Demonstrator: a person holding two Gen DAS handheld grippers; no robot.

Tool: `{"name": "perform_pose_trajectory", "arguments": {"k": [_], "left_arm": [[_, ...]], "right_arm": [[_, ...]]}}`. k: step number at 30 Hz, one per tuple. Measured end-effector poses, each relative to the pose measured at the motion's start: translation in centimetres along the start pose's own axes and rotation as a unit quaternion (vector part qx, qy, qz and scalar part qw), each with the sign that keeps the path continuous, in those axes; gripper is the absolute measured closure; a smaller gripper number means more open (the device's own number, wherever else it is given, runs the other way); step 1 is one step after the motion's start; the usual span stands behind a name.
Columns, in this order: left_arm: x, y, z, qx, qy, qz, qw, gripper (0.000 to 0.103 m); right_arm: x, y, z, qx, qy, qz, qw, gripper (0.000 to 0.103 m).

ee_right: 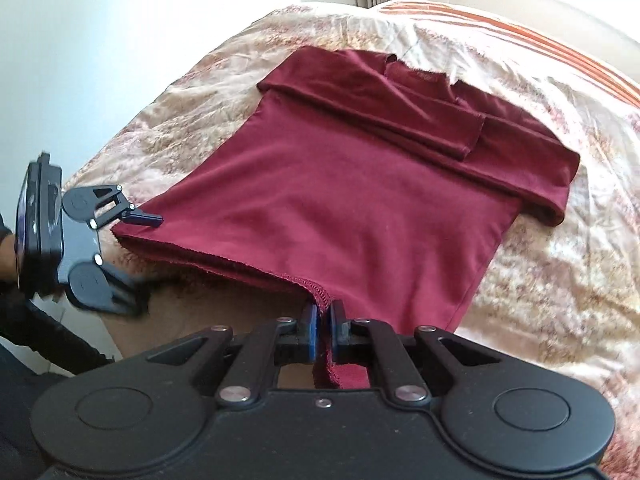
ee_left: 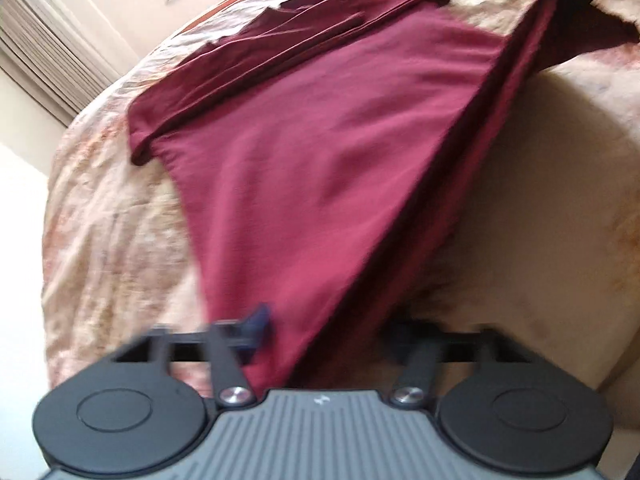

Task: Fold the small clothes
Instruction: 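Grasp the hem with the right tool and lift it toward the collar, then grasp the hem with the left tool while the right tool carries it over the collar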

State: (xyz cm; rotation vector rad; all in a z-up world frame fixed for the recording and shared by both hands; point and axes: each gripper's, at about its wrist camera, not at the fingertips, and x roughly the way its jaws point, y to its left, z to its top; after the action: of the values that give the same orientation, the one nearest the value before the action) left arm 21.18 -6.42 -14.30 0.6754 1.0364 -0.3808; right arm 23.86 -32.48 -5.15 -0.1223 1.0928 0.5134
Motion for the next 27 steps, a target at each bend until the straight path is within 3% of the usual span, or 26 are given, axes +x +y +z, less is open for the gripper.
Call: {"name": "perform_pose_trajectory", "arguments": {"k": [1, 3, 6, 10, 16, 20, 27], "left_arm": [[0.2, 0.9, 0.0, 0.004, 0.008, 0.005, 0.9999, 0.086], [0.3, 3.2, 0.2, -0.004, 0.013, -0.012, 0.9998, 0.097], [-0.4, 6.4, 1.4, -0.016, 0.004, -0.049, 0.9987, 0.097], [-1.4, 9.9, 5.6, -0.006, -0.023, -0.079, 0.9966, 0.098], [-1.0, 14.7, 13.6, -0.047, -0.064, -0.054, 0.9954, 0.097], [2.0, 17.4, 18.9, -0.089, -0.080, -0.012, 0.9927, 0.097], [8.8, 20.0, 25.6, -0.220, -0.056, 0.023, 0.9735, 0.097]], "right_arm": [[-0.1, 0.1, 0.0, -0.001, 0.001, -0.004, 1.000, 0.097], [-0.1, 0.1, 0.2, 0.003, 0.006, -0.009, 1.000, 0.097], [0.0, 0.1, 0.3, 0.007, 0.010, -0.016, 1.000, 0.097], [-0.3, -0.5, 1.8, 0.011, -0.009, -0.042, 0.999, 0.097], [0.3, -3.9, 7.9, -0.003, -0.053, -0.089, 0.995, 0.097], [2.1, -7.9, 13.1, -0.015, -0.077, -0.121, 0.990, 0.097], [7.5, -14.2, 20.3, -0.007, -0.090, -0.173, 0.981, 0.097]]}}
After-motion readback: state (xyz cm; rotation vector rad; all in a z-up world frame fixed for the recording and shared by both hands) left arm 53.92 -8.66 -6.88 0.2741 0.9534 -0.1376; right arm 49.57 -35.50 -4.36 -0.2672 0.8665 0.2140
